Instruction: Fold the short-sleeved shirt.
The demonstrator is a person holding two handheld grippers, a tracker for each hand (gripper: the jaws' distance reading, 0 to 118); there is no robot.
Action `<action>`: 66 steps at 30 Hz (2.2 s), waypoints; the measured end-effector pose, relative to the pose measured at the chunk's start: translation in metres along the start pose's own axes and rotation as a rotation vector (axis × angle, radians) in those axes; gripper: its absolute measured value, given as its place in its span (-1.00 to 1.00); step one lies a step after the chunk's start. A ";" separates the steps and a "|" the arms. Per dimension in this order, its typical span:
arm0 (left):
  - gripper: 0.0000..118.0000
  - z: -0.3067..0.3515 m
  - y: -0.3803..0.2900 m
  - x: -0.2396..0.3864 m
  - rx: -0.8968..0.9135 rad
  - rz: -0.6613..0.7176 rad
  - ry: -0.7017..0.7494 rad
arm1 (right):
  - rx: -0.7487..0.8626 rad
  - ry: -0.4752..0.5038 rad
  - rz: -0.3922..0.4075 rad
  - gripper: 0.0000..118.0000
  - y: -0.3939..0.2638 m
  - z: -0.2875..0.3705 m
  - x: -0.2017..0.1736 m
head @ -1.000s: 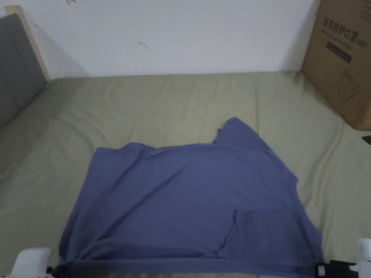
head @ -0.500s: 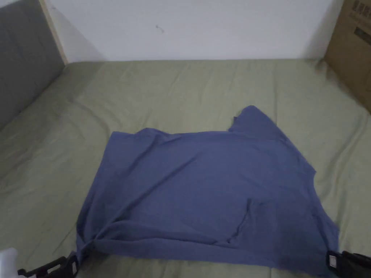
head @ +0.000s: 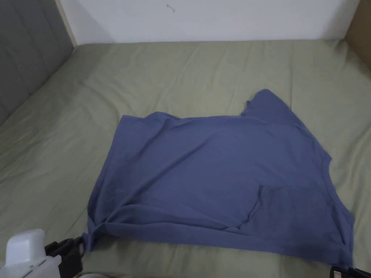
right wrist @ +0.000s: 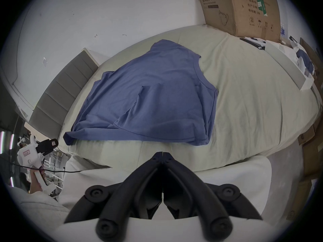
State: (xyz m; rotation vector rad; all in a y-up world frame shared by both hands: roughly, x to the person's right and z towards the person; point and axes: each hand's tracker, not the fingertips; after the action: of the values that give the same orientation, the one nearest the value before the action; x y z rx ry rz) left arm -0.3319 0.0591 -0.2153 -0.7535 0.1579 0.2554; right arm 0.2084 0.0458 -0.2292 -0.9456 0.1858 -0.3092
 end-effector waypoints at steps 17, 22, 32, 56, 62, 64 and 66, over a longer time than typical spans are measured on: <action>-1.00 -0.063 0.004 0.012 -0.133 -0.065 -0.011 | -0.027 -0.027 -0.059 -1.00 0.005 -0.006 0.013; -1.00 -0.059 0.009 0.007 -0.131 -0.060 0.016 | -0.008 -0.137 0.034 0.86 0.014 -0.008 0.017; -1.00 -0.056 0.007 0.012 -0.161 -0.065 0.020 | 0.015 -0.147 0.137 -0.16 0.046 -0.043 0.024; -1.00 -0.089 0.094 0.018 -0.135 -0.128 0.000 | 0.092 -0.105 0.120 -1.00 0.133 -0.057 0.025; -1.00 -0.177 0.132 0.037 -0.229 -0.270 0.031 | 0.038 -0.166 0.114 -1.00 0.184 -0.138 0.043; -0.97 -0.198 0.135 0.037 -0.261 -0.279 0.036 | -0.006 -0.192 0.109 -1.00 0.188 -0.158 0.044; -0.50 -0.201 0.139 0.041 -0.270 -0.261 0.041 | -0.012 -0.207 0.121 -1.00 0.185 -0.166 0.040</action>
State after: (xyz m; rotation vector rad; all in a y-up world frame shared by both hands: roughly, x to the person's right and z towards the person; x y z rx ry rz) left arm -0.3420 0.0243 -0.4602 -1.0376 0.0625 0.0121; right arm 0.2308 0.0066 -0.4765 -0.9671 0.0552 -0.0974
